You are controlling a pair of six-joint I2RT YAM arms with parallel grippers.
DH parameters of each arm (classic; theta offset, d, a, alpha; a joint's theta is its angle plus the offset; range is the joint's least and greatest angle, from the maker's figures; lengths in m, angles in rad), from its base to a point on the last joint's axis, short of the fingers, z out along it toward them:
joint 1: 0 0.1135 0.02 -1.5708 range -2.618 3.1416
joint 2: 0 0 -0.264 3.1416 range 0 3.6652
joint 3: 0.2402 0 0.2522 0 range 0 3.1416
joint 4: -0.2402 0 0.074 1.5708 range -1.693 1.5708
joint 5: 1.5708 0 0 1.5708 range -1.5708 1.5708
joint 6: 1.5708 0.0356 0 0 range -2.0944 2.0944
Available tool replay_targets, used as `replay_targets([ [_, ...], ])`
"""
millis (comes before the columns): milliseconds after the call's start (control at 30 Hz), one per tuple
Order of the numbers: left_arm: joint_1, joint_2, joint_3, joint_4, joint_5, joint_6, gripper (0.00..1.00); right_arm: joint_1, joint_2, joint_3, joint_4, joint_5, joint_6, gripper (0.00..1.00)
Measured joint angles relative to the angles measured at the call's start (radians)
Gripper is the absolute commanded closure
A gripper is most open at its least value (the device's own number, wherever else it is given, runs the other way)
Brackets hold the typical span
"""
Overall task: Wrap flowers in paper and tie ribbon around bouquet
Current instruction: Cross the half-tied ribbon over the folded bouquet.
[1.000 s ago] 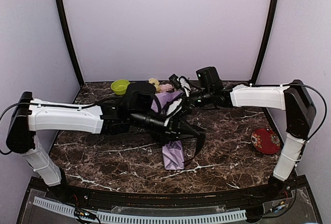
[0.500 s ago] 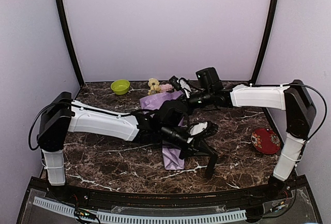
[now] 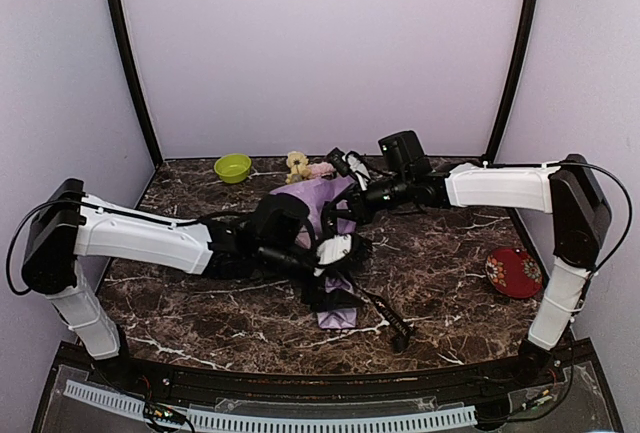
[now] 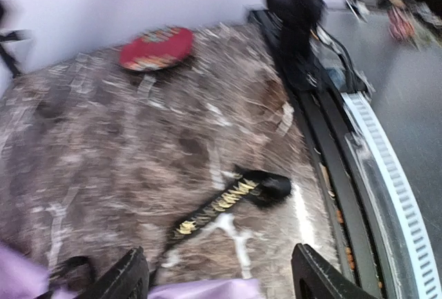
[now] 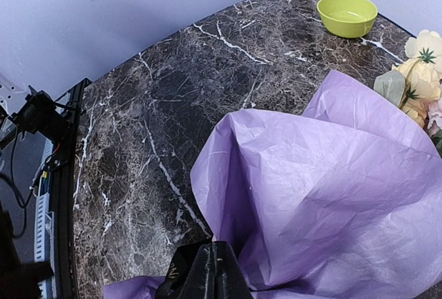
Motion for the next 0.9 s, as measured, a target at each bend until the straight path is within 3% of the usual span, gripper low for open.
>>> replay_targets([
  [167, 0.176, -0.132, -0.135, 0.198, 0.005, -0.127, 0.53, 0.0, 0.0, 0.0, 0.001, -0.005, 0.007, 1.0],
  [333, 0.229, -0.166, -0.28, 0.389, -0.108, -0.211, 0.45, 0.004, -0.001, 0.0, 0.007, -0.013, 0.019, 1.0],
  [533, 0.228, -0.083, -0.286, 0.478, -0.212, -0.244, 0.38, 0.016, -0.016, -0.014, 0.019, -0.019, 0.034, 1.0],
  [900, 0.23, 0.053, -0.249, 0.504, -0.264, -0.253, 0.69, 0.043, -0.044, -0.031, 0.026, -0.028, 0.044, 1.0],
])
